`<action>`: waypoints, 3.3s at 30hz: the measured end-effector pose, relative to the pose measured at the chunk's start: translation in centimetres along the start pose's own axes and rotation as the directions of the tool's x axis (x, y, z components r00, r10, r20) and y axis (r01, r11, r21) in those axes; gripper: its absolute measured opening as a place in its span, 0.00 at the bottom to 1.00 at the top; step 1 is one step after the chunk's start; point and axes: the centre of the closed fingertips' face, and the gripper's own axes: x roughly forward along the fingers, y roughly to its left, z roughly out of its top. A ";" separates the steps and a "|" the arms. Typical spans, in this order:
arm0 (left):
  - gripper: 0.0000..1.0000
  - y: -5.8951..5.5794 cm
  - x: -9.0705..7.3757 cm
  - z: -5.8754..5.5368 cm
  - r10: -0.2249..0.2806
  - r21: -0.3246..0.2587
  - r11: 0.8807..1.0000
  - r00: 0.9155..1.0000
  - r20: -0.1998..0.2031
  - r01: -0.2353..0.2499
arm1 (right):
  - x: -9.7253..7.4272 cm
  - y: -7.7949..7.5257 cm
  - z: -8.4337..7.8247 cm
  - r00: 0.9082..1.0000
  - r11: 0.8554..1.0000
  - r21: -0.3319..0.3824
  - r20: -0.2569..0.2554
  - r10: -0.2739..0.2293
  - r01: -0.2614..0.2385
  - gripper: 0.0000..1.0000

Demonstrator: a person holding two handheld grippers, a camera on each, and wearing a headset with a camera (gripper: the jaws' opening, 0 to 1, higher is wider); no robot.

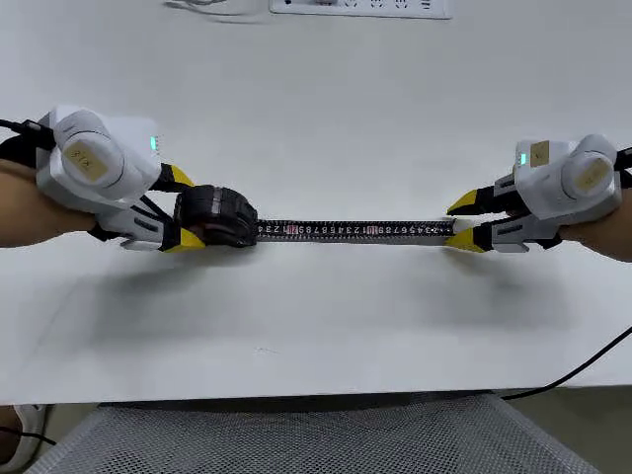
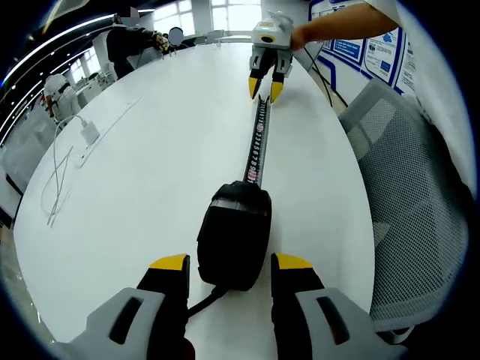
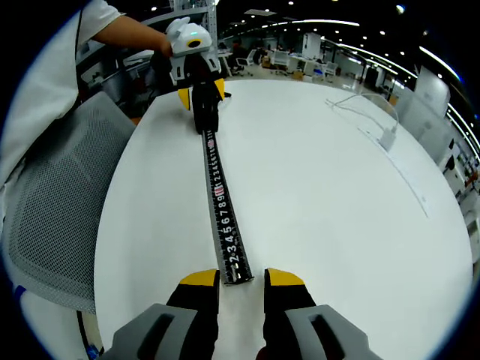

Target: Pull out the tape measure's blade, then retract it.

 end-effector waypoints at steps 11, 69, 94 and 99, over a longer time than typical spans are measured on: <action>0.44 -0.2 -1.0 0.1 0.060 -0.108 0.993 0.997 0.057 -0.054 | -0.3 0.3 0.8 0.998 0.994 0.102 0.048 -0.030 0.025 0.28; 0.85 -5.8 -7.2 -4.9 0.370 -0.510 0.828 0.909 0.190 -0.231 | -4.5 5.7 1.2 0.931 0.909 0.309 0.147 -0.335 0.278 0.76; 0.89 -7.9 -7.0 -5.3 0.401 -0.582 0.783 0.894 0.199 -0.222 | -4.6 7.9 -0.8 0.918 0.872 0.396 0.146 -0.370 0.288 0.85; 0.90 -7.9 -7.1 -5.2 0.405 -0.591 0.776 0.892 0.202 -0.219 | -4.4 8.2 -0.7 0.919 0.873 0.399 0.148 -0.365 0.282 0.86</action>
